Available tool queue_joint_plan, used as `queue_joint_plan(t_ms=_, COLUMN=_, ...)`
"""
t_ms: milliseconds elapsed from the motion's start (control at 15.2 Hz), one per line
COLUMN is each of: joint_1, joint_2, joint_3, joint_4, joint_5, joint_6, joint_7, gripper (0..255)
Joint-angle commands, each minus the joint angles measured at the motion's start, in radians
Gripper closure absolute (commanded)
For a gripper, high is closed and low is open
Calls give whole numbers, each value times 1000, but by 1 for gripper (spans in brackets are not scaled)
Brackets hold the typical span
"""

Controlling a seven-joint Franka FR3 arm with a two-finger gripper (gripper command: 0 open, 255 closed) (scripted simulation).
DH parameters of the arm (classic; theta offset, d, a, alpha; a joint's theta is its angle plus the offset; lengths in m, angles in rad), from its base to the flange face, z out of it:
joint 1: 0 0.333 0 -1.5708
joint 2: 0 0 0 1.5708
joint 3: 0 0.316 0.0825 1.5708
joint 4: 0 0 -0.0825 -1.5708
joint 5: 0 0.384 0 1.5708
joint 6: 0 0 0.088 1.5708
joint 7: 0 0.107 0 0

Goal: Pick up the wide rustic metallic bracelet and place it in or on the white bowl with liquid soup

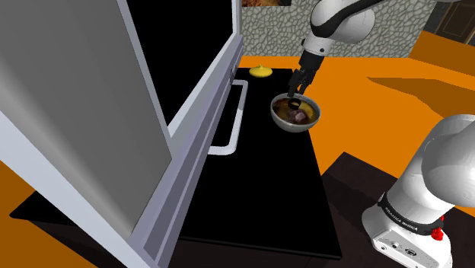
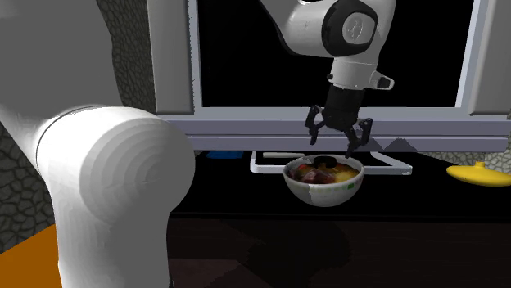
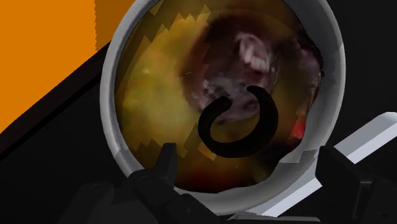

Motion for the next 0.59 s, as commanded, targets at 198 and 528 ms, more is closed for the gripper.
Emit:
queue_joint_plan(t_ms=198, joint_1=-17, joint_2=-45, joint_3=-2, joint_4=70, joint_5=-30, joint_6=-113, joint_7=20, gripper=0)
queue_joint_plan(t_ms=528, joint_1=-17, joint_2=-45, joint_3=-2, joint_4=70, joint_5=-30, joint_6=-113, joint_7=20, gripper=0)
